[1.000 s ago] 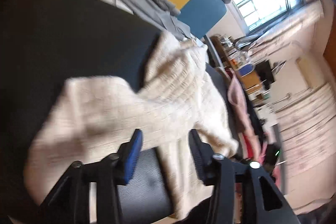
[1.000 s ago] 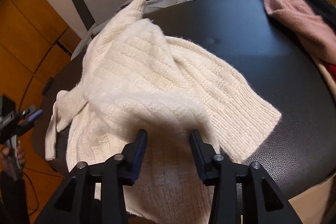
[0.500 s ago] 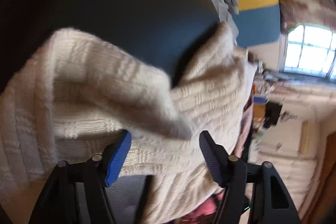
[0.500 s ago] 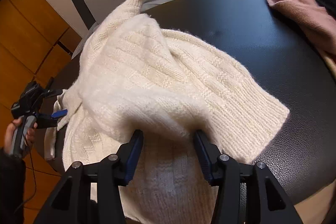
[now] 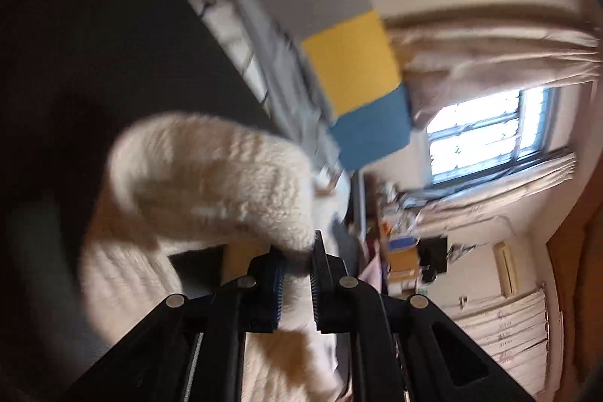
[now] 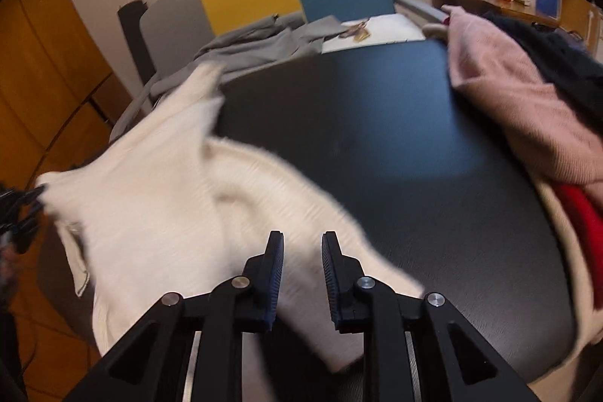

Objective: Fold clothes

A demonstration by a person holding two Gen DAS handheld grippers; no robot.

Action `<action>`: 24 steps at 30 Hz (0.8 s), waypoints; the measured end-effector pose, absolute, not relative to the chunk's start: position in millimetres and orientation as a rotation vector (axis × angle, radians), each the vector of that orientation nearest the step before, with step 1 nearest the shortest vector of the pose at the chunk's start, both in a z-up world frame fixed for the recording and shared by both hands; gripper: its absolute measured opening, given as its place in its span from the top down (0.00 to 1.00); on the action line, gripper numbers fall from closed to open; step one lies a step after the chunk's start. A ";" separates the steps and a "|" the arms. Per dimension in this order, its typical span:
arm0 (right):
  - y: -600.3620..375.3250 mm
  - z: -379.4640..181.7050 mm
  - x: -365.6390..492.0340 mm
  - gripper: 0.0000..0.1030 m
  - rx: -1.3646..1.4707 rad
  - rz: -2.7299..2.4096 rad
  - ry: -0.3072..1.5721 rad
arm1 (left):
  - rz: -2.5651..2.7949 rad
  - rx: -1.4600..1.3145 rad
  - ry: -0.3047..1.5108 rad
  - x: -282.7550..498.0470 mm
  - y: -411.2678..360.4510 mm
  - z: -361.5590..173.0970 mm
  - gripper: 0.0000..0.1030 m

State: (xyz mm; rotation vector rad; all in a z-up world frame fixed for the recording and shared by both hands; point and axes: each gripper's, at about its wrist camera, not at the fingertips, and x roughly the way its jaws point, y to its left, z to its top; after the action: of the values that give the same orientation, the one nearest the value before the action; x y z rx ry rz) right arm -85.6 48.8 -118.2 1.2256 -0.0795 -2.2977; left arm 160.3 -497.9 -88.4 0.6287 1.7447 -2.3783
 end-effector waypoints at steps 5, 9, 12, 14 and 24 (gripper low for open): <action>3.4 -124.8 -98.6 0.85 1.222 -2.241 0.037 | -2.399 0.609 1.670 184.8 -510.0 -68.6 0.90; -67.9 -133.2 -108.6 0.88 1.167 -2.135 0.168 | -2.431 0.590 1.666 198.0 -513.9 -59.3 0.90; -128.4 -148.8 -117.0 0.91 1.150 -2.084 0.331 | -2.432 0.575 1.668 202.3 -518.3 -53.9 0.90; -158.8 -166.4 -123.0 0.93 1.197 -2.050 0.443 | -2.426 0.572 1.661 205.0 -521.3 -55.4 0.90; -108.7 -182.9 -145.1 0.96 1.200 -2.233 0.788 | -2.272 0.558 1.588 239.8 -557.3 -75.3 0.90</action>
State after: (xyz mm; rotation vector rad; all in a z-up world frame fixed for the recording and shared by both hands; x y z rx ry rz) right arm -145.1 -108.7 -182.9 1.2003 0.7876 -2.2334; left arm 239.8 -557.3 -75.3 0.5585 1.5885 -2.2722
